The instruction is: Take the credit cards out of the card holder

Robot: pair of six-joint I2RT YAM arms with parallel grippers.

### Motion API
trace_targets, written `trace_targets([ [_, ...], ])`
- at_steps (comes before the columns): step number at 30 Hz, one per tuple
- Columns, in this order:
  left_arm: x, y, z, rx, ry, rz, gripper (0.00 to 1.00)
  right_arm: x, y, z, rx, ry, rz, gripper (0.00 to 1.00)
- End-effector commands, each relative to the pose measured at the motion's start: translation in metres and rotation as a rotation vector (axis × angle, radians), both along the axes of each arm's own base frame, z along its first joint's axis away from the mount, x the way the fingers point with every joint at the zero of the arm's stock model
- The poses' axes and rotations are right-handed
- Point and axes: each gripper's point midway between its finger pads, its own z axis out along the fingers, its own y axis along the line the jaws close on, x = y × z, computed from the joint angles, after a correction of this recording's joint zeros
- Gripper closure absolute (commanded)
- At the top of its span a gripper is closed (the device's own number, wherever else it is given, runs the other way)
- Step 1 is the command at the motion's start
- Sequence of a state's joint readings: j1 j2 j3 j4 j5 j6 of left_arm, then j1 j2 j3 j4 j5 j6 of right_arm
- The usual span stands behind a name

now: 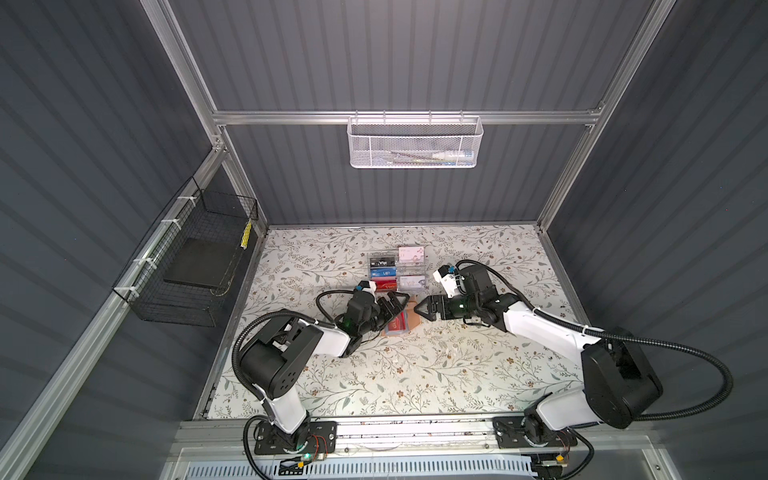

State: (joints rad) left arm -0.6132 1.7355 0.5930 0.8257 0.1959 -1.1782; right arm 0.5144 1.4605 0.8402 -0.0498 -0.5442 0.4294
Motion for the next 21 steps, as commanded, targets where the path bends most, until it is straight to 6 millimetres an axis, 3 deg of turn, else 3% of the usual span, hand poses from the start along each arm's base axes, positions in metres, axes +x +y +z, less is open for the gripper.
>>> trace_targets([
  [1, -0.003, 0.007, -0.019, -0.009, 0.061, 0.022, 0.0, -0.013, 0.021, 0.019, 0.138, -0.01, 0.095, 0.01],
  [4, -0.003, 0.009, -0.021, -0.013, 0.066, 0.029, 0.0, -0.021, 0.037, 0.022, 0.197, 0.001, 0.152, 0.01],
  [10, -0.003, 0.018, -0.026, -0.031, 0.082, 0.054, 0.0, -0.022, 0.059, -0.004, 0.17, 0.068, 0.179, 0.01],
  [15, -0.003, 0.025, -0.03, -0.054, 0.093, 0.068, 0.0, -0.012, 0.057, -0.026, 0.134, 0.112, 0.126, 0.01],
  [21, -0.003, 0.028, -0.034, -0.066, 0.1, 0.068, 0.0, 0.006, 0.041, -0.049, 0.108, 0.17, 0.023, 0.01],
])
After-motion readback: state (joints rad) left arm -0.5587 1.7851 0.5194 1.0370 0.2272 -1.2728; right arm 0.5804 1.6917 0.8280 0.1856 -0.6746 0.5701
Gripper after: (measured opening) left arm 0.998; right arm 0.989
